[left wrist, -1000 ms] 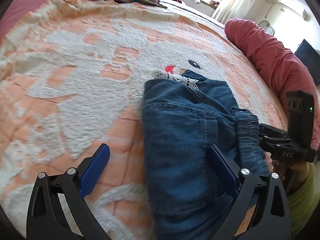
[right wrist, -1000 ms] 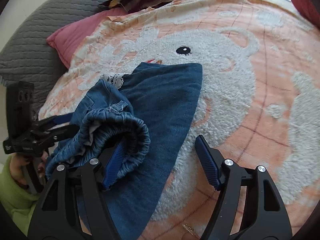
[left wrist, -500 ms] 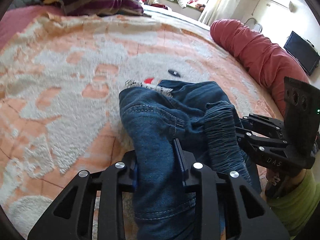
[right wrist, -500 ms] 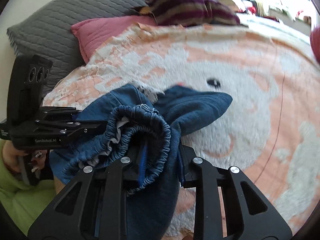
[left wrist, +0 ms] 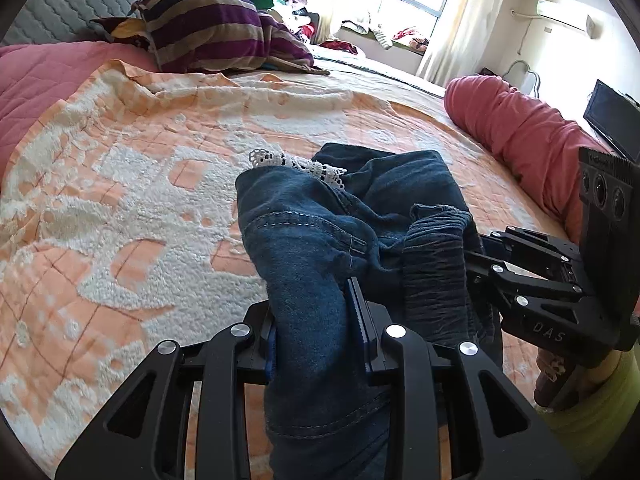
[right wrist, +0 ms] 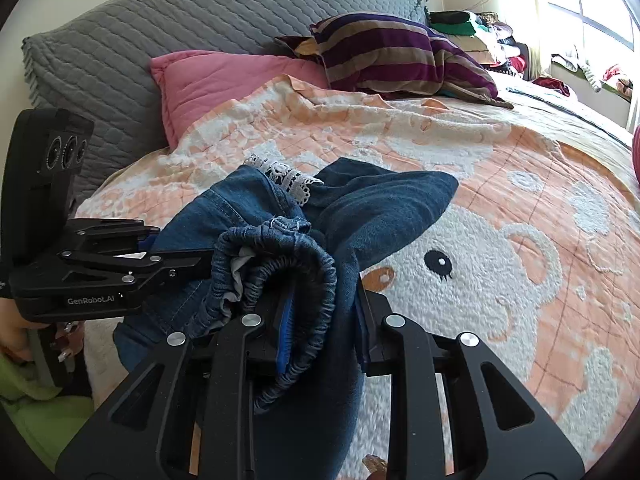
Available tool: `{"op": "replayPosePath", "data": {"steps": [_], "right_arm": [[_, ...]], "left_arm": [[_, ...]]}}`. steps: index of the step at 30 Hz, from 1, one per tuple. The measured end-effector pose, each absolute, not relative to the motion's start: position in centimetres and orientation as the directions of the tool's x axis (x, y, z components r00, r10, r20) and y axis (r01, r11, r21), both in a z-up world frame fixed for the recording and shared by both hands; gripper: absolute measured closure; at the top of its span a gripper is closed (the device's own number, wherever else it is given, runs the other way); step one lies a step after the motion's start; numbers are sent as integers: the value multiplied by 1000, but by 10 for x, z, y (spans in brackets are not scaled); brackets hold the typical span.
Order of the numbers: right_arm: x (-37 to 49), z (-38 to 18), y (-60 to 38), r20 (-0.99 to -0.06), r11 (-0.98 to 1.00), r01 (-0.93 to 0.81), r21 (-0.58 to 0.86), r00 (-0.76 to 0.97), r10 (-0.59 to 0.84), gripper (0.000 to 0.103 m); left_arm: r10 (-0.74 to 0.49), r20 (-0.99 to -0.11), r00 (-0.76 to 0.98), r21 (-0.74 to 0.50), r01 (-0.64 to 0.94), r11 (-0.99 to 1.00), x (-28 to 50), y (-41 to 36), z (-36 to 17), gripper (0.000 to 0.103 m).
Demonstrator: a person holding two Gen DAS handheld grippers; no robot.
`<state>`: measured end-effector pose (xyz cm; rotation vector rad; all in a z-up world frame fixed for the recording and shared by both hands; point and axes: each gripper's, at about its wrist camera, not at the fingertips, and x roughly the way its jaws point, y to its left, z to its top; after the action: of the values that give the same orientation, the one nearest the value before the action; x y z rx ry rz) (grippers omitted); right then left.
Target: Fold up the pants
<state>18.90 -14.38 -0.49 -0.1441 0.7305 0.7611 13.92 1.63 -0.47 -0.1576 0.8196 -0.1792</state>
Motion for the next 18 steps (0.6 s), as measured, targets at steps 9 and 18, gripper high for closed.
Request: {"op": "replayPosePath", "data": {"steps": [9,18], "right_arm": [[200,-35,-136,-743,794,-606,35,516,426,79],[213,-48,-157,-774,837,-536,116,479,414,61]], "left_arm": [[-217,-744,632,-230,62,971,152,26,-31,71],[-221,-755,618,-255,34,966,153,34,-40,66]]}}
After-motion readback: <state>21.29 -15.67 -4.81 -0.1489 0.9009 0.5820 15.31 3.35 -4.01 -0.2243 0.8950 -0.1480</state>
